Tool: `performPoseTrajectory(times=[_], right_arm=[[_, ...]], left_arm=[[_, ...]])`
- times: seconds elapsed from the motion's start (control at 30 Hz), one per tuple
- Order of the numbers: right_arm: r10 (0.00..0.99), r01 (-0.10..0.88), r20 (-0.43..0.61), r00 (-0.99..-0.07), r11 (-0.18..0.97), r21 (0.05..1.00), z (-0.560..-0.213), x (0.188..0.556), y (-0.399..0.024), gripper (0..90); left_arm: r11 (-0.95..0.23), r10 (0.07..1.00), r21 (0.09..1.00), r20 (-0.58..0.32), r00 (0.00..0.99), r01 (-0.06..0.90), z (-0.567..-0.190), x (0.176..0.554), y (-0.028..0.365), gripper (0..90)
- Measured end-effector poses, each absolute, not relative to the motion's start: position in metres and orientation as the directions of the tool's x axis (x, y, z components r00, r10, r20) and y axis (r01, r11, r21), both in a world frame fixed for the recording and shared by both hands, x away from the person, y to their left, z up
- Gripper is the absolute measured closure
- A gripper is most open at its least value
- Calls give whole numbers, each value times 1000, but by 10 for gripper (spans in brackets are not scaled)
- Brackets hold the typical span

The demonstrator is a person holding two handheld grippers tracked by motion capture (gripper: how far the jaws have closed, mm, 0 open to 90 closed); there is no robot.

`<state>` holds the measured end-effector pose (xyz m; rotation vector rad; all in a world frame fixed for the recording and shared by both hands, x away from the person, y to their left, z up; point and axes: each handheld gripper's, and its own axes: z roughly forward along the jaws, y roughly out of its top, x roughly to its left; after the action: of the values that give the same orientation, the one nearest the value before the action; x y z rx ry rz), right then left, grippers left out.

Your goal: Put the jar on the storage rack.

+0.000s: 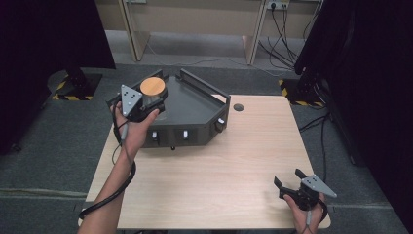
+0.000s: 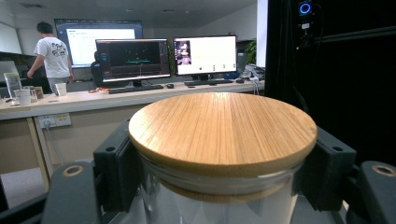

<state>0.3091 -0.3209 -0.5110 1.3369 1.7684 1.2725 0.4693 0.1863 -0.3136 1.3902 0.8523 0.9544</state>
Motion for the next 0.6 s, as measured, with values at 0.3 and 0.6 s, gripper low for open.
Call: performPoseTrajectory(times=[0.3,0.6], right_arm=[[938,388,95,-332,45,921,-511,309,-321,63],[939,390,96,-331,44,920,-511,309,-321,63]], left_arm=[[-45,916,998,56,396,-39,-314,473,185,266],[-46,918,998,59,393,-42,-310,478,184,266]])
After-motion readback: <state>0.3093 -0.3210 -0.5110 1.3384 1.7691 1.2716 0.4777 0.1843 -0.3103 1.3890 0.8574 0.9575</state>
